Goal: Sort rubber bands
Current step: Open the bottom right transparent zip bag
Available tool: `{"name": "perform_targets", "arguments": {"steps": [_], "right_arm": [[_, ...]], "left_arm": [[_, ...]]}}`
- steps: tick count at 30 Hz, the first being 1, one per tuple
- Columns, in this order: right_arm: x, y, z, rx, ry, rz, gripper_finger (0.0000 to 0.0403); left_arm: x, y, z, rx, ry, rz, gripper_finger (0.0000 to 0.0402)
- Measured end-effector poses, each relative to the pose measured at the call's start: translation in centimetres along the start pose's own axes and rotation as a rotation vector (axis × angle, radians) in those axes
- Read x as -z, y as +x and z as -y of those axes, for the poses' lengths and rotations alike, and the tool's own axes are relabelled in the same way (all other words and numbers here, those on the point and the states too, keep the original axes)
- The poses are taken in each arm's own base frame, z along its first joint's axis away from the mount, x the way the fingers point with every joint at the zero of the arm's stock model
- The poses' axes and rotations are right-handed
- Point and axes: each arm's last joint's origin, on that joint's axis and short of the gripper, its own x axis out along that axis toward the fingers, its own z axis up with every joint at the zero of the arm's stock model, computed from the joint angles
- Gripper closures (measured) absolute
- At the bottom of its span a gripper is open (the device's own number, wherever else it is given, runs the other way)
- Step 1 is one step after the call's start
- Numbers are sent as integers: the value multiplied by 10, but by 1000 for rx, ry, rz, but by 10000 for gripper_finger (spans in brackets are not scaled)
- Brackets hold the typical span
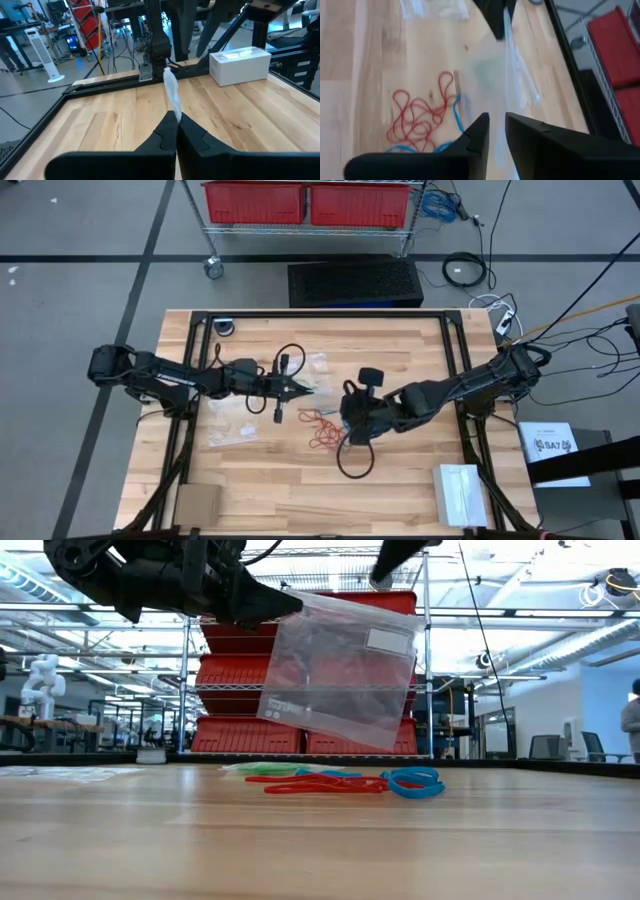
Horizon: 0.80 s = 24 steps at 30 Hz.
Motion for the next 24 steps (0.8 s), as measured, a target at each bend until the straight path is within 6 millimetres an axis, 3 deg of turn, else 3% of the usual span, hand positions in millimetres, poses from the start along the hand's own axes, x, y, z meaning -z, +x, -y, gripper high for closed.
{"name": "perform_targets", "arguments": {"steps": [6,15,24], "right_arm": [[-5,14,7,33,-15,2,399],[-5,41,14,57,-22,-58,402],[-11,42,14,63,-31,-3,403]], "left_arm": [[0,0,0,0,0,0,400],[0,0,0,-1,0,-1,400],[0,0,0,-1,0,-1,400]]}}
